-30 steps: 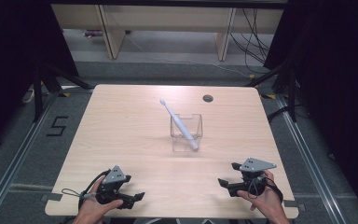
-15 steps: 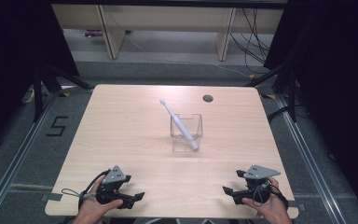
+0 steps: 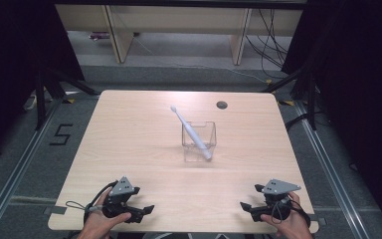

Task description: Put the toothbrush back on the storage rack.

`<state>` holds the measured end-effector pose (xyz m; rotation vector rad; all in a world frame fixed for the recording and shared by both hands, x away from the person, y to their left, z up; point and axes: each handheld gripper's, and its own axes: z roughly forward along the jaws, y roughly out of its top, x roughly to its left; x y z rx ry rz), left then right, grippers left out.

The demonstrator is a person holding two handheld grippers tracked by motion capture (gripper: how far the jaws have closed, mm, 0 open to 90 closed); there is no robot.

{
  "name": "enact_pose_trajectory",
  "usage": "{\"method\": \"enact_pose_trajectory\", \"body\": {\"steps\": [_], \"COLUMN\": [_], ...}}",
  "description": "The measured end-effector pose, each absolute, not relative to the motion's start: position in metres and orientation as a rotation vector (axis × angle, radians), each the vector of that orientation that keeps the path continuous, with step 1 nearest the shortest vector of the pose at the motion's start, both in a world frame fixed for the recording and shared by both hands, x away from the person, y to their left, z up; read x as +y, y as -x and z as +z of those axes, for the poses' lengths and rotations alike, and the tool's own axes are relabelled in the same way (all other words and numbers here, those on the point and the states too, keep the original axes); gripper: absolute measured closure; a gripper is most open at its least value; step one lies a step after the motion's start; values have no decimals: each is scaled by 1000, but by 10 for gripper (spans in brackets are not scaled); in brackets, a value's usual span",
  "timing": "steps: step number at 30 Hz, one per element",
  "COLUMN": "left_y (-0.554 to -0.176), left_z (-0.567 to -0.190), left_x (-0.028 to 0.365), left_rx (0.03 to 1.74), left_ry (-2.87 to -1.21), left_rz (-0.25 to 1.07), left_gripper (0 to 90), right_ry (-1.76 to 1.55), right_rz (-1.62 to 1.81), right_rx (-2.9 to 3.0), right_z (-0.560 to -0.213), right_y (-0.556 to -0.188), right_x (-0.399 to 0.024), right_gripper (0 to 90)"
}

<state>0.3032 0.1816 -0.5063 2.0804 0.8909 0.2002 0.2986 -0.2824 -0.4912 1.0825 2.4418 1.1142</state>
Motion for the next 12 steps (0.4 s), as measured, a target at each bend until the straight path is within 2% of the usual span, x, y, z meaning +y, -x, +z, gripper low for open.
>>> {"method": "enact_pose_trajectory", "body": {"steps": [12], "left_y": [-303], "left_z": [-507], "left_x": [181], "left_rx": [906], "left_ry": [-2058], "left_rz": [192], "left_gripper": [148], "right_ry": [-1039], "right_rz": [1102], "right_rx": [2428], "right_z": [-493], "right_y": [-300], "right_x": [-286], "right_gripper": [176]}}
